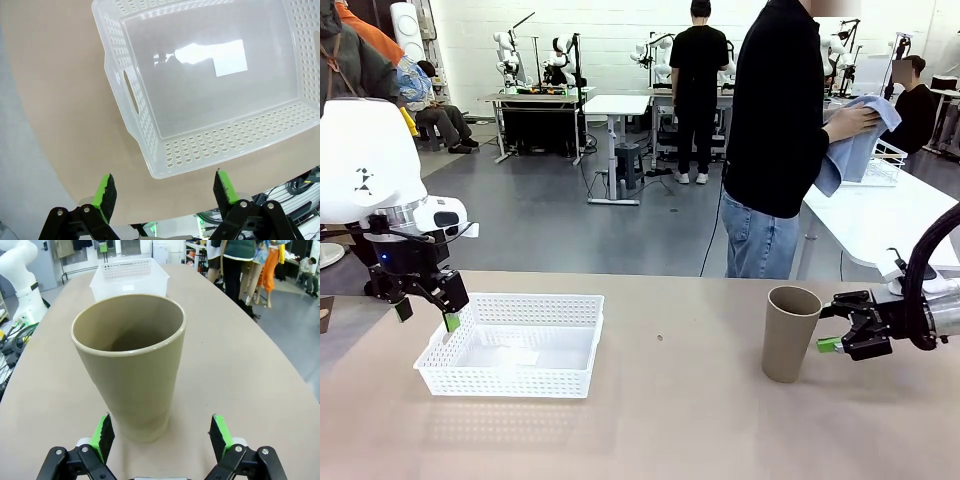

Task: Clean and organize the cups into the basket.
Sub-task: Pick up the Organizing basket and move it to the center of the table, then pick up the Reusable plastic cup from the right side of the table and place it inside the Organizing basket.

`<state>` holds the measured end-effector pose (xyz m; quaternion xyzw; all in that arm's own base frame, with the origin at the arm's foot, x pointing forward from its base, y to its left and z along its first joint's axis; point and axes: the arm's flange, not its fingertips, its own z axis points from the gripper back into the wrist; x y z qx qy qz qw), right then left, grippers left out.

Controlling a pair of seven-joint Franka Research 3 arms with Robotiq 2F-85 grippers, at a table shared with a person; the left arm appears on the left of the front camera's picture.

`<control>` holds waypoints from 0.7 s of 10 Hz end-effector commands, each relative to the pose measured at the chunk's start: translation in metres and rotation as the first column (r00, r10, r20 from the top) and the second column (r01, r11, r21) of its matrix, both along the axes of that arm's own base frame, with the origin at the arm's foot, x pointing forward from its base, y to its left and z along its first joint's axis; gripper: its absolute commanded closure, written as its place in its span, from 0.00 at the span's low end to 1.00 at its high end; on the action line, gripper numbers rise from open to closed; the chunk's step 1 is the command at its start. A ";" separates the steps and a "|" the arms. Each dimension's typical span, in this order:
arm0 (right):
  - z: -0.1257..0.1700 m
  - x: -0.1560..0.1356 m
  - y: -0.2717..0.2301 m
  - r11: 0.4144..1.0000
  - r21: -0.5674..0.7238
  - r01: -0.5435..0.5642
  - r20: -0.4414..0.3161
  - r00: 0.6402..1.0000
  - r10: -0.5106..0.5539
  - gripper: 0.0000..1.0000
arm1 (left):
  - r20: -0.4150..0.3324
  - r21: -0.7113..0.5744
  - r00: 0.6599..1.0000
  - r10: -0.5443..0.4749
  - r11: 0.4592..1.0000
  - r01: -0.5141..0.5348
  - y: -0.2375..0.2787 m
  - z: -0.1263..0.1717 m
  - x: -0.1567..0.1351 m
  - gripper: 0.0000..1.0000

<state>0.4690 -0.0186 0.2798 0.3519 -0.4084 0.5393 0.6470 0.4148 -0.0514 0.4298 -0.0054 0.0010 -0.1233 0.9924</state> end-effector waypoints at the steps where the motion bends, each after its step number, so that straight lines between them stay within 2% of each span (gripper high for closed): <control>1: -0.007 0.008 0.011 1.000 0.018 -0.012 -0.017 1.000 0.012 0.00 | 0.007 0.000 1.000 -0.002 1.000 0.002 0.000 0.003 -0.001 0.00; 5: -0.013 0.013 0.013 1.000 0.023 -0.017 -0.050 0.999 0.018 0.00 | 0.007 0.000 1.000 -0.002 1.000 0.002 0.000 0.003 -0.001 0.00; 7: -0.014 0.014 0.023 0.998 0.036 -0.042 -0.032 0.999 0.043 0.00 | 0.007 0.000 1.000 -0.002 1.000 0.002 0.000 0.003 -0.001 0.00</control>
